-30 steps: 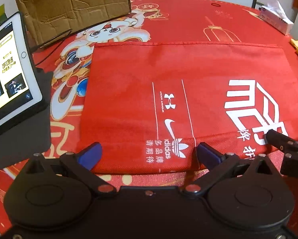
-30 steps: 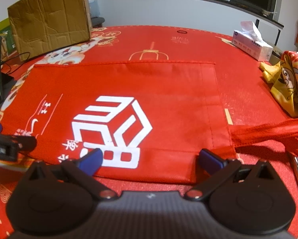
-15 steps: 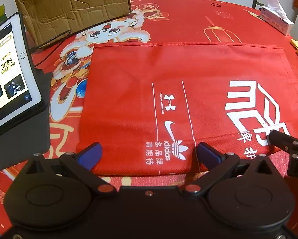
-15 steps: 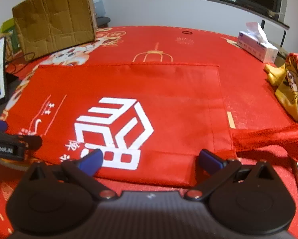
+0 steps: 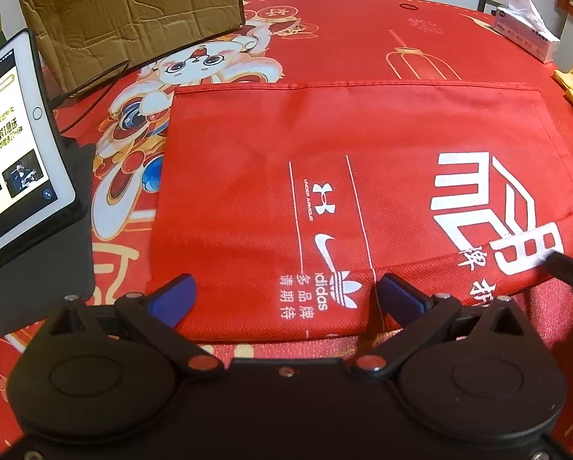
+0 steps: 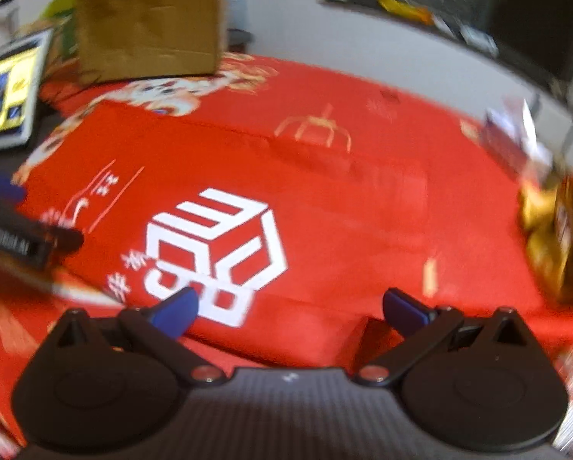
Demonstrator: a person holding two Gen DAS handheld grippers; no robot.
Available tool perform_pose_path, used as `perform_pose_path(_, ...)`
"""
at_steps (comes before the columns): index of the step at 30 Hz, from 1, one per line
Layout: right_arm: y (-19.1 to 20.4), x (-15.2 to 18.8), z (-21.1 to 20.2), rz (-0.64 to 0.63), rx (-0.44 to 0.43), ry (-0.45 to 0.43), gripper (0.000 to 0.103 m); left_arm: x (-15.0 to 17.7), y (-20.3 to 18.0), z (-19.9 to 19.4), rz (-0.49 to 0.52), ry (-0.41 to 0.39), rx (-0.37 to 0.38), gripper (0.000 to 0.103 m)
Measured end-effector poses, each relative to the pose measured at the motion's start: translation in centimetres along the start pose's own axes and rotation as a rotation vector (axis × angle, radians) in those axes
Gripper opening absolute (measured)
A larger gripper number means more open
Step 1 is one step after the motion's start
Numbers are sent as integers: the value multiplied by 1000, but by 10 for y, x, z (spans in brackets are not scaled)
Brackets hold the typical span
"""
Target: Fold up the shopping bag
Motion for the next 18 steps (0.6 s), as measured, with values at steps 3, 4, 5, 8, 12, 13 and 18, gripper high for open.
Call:
perform_pose_path(3, 8, 3, -14, -245, -76, -40, 102, 0, 0, 0, 2, 0, 0, 103)
perform_pose_path(4, 11, 5, -19, -334, -102, -54, 102, 0, 0, 0, 2, -1, 1, 103)
perform_pose_path(5, 16, 9, -23, -419, -128, -73, 102, 0, 0, 0, 2, -2, 1, 103)
perform_pose_path(8, 32, 18, -34, -643, -191, -134, 102, 0, 0, 0, 2, -2, -1, 103)
perform_pose_path(12, 50, 22, -36, -872, -214, -219, 95, 0, 0, 0, 2, -3, 0, 103)
perform_pose_path(13, 52, 22, -34, -908, -210, -224, 85, 0, 0, 0, 1, -3, 0, 103)
perform_pose_path(18, 51, 23, -19, -1027, -194, -216, 76, 0, 0, 0, 0, -5, 2, 103)
Point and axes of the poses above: each gripper's, at about its wrist camera, not at the fingertips, and z roughly the way its jaws point, y to its left, x to its underside, the point moved 10 cm from there along z, roughly the way its jaws point, and after that the axes turned 15 degrees about -y, right-handed, at the moved point
